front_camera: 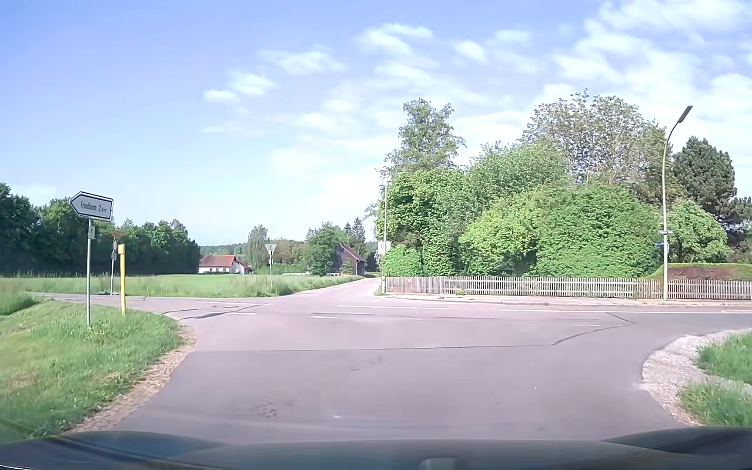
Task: Follow the waypoints while adhering to traffic rules and regulations
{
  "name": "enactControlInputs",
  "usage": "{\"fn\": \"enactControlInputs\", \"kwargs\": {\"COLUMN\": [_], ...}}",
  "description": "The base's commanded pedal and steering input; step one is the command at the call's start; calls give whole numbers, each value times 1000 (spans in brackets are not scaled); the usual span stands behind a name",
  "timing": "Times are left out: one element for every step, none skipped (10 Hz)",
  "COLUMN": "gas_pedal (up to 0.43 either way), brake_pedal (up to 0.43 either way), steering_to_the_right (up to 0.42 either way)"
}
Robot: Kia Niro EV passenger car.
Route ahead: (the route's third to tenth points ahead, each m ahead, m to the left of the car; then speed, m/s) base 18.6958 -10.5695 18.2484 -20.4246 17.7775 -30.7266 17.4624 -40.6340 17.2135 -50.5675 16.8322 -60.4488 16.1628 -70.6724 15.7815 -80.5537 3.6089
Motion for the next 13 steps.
{"fn": "enactControlInputs", "kwargs": {"gas_pedal": [0, 0, 0, 0, 0, 0, 0, 0, 0, 0, 0, 0, 0], "brake_pedal": [213, 213, 207, 207, 189, 189, 171, 159, 159, 128, 43, 79, 122], "steering_to_the_right": [6, 6, 6, 9, 15, 23, 33, 45, 58, 72, 87, 98, 110]}}
